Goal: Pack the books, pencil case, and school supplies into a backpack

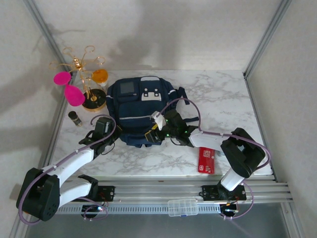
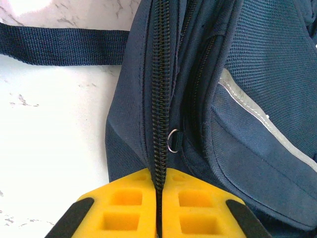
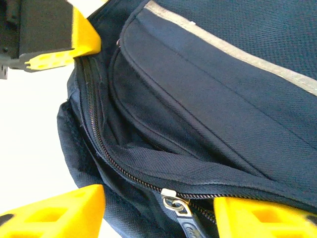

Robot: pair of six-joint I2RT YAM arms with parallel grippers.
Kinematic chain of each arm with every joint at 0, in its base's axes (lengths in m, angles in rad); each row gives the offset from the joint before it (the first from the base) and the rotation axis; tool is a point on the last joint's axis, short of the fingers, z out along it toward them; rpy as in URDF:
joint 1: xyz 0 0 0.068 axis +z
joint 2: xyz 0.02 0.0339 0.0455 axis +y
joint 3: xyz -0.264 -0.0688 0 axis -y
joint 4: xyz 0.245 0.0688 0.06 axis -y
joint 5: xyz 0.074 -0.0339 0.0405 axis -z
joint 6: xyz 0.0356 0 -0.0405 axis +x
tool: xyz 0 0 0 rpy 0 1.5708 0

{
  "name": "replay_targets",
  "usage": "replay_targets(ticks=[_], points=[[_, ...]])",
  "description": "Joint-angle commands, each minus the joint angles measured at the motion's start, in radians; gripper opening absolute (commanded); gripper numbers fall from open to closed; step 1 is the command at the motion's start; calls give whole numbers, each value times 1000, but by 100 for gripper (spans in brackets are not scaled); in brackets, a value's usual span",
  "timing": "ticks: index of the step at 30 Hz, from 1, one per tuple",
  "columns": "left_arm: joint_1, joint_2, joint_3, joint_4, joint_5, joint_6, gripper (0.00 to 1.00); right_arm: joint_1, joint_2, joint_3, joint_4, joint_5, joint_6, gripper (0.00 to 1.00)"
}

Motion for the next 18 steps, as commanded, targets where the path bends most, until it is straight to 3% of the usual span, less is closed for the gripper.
replay_targets(ticks=[1,7,13,18], points=[[10,-1,29,14,-10,17,7,14,14,-8,25,-60,-44,57],[13,-2,21,13,-5,17,9,1,33,4,-19,-36,-55,45],[19,-3,18,17,-4,17,10,0,17,8,-68,-123,-21,29],[19,-1,18,28,8,8,10,2,23,11,-59,-203,73,31]])
